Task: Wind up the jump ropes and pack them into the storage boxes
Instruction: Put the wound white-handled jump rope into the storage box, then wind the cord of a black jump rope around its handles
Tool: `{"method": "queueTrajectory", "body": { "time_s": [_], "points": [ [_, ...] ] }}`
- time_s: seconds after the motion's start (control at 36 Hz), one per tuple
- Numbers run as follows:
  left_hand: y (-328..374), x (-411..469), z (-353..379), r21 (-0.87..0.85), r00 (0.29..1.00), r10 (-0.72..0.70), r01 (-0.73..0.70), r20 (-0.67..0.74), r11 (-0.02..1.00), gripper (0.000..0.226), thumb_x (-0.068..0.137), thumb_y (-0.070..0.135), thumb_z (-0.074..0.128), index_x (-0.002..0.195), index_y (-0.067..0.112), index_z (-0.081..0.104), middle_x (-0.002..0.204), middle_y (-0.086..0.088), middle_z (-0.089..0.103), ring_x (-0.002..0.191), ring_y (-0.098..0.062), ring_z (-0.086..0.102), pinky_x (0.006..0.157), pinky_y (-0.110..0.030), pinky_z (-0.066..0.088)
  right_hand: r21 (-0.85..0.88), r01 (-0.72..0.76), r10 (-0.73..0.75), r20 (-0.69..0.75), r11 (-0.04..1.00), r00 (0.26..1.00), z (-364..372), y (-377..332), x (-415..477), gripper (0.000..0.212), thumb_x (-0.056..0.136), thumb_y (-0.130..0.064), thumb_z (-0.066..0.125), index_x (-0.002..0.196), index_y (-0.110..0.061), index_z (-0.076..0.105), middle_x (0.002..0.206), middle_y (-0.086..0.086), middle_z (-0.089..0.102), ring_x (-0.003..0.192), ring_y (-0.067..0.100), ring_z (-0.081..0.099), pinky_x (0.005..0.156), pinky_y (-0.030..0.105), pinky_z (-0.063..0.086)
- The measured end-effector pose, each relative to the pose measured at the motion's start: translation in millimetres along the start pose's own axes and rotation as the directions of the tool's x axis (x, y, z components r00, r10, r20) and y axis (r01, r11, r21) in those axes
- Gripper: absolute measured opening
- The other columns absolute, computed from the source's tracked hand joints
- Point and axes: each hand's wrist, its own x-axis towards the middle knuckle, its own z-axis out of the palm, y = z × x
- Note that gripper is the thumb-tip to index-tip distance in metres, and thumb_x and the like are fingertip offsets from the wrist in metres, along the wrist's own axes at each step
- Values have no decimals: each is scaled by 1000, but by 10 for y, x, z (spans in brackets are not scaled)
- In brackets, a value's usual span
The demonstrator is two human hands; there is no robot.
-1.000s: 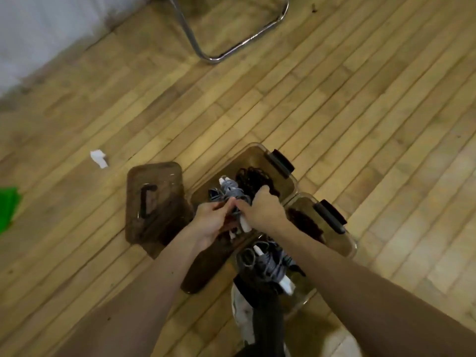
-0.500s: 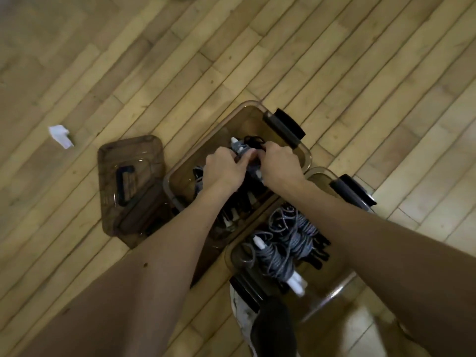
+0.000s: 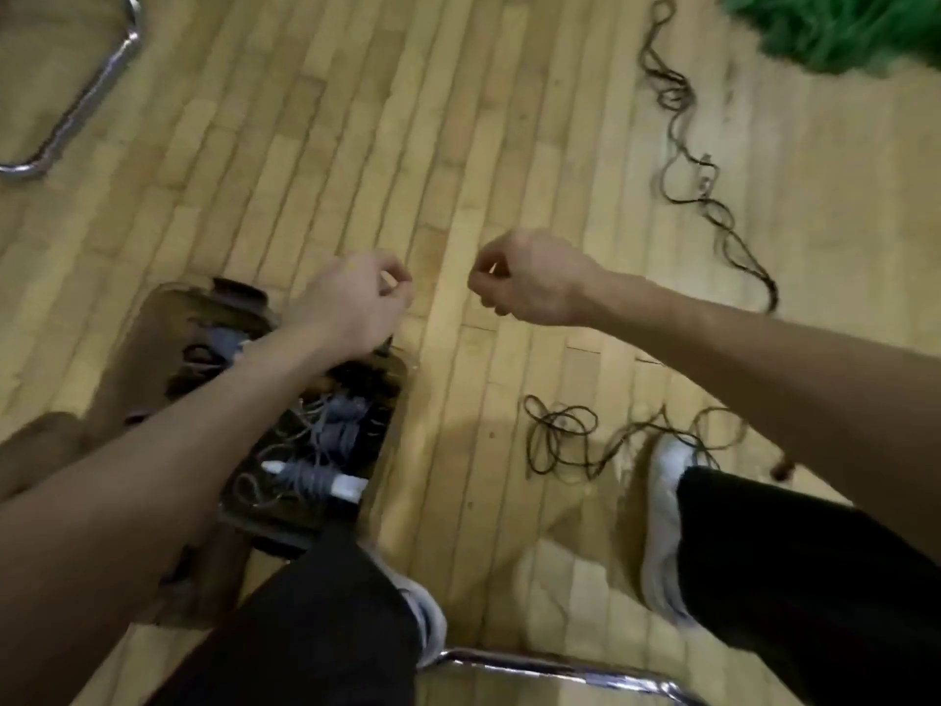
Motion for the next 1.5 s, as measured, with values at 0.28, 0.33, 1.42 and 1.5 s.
{"method": "queueTrajectory", "body": {
  "time_s": [0.28, 0.33, 1.42, 1.5],
  "points": [
    [1862, -430, 1744, 80, 907, 216, -261, 361, 962, 27, 94, 39, 65, 116, 23, 63, 107, 0, 66, 91, -16, 57, 78, -29, 44, 31, -409, 404, 100, 912, 909, -292, 2023, -1907, 25, 100, -34, 58, 118, -21, 70, 114, -1, 69, 94, 13, 61, 78, 25, 44],
    [1969, -400, 2113, 68, 897, 204, -249, 391, 966, 24, 93, 36, 66, 114, 24, 65, 105, 1, 68, 92, -16, 61, 81, -31, 52, 75, -506, 499, 96, 859, 861, -130, 2435, -2063, 24, 101, -29, 57, 120, -21, 69, 118, 0, 68, 94, 12, 60, 78, 24, 45],
    [1951, 2007, 4294, 709, 554, 533, -693, 640, -132, 29, 103, 19, 40, 129, 9, 43, 127, -12, 58, 122, -28, 49, 115, -49, 28, 114, -468, 479, -102, 877, 872, 1012, 4552, -347, 38, 100, -22, 50, 136, -14, 49, 123, 10, 64, 109, 29, 58, 92, 41, 49],
    [1865, 1936, 3872, 711, 594, 507, -701, 625, -54, 31, 100, 11, 36, 131, 9, 41, 120, -9, 65, 114, -28, 58, 117, -45, 26, 11, -394, 393, -76, 919, 916, 945, 4343, -312, 52, 96, -39, 57, 141, -18, 42, 129, 7, 61, 119, 28, 51, 101, 43, 42]
  ]
}}
